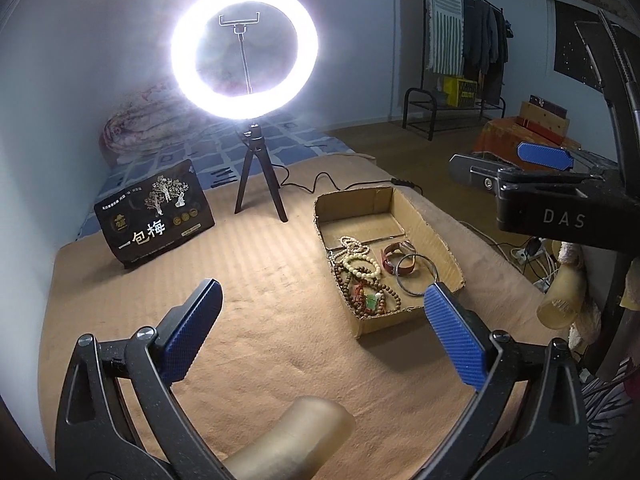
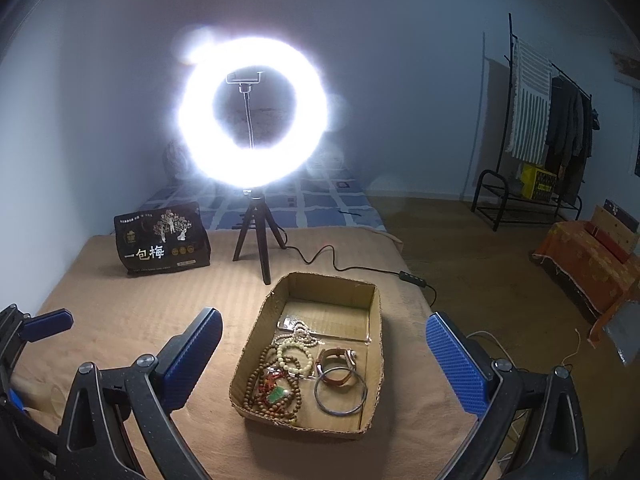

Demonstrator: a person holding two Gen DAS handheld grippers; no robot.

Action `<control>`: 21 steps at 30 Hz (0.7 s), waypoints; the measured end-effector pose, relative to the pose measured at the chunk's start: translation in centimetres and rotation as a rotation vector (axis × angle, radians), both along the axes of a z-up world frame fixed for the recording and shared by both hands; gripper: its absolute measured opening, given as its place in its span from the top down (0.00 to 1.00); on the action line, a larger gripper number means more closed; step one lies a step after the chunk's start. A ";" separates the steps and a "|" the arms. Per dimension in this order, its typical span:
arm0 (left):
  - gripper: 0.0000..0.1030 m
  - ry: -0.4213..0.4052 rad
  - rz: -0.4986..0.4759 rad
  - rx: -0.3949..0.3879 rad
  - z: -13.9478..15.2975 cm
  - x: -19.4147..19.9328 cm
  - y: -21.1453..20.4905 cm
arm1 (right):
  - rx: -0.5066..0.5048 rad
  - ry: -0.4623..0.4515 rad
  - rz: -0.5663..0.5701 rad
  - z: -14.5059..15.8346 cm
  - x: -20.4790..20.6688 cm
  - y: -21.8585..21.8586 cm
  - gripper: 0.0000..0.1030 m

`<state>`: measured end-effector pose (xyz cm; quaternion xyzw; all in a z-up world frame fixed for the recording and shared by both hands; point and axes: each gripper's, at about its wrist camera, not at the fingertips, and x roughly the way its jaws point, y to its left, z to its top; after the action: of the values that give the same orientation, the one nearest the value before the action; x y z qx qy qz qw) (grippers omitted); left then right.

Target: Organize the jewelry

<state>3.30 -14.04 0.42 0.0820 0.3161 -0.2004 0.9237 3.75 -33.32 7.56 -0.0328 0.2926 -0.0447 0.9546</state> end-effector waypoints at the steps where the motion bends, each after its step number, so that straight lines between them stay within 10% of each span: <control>1: 0.00 0.001 0.000 -0.002 0.0 0.0 0.0 | 0.002 -0.001 -0.002 0.0 0.0 -0.1 0.00; 21: 0.00 0.005 0.002 -0.008 0.1 0.3 -0.2 | 0.003 -0.004 -0.003 0.1 -0.1 -0.3 0.00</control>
<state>3.60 -14.22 0.51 0.0773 0.3177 -0.2011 0.9234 3.70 -33.63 7.64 -0.0309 0.2906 -0.0458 0.9552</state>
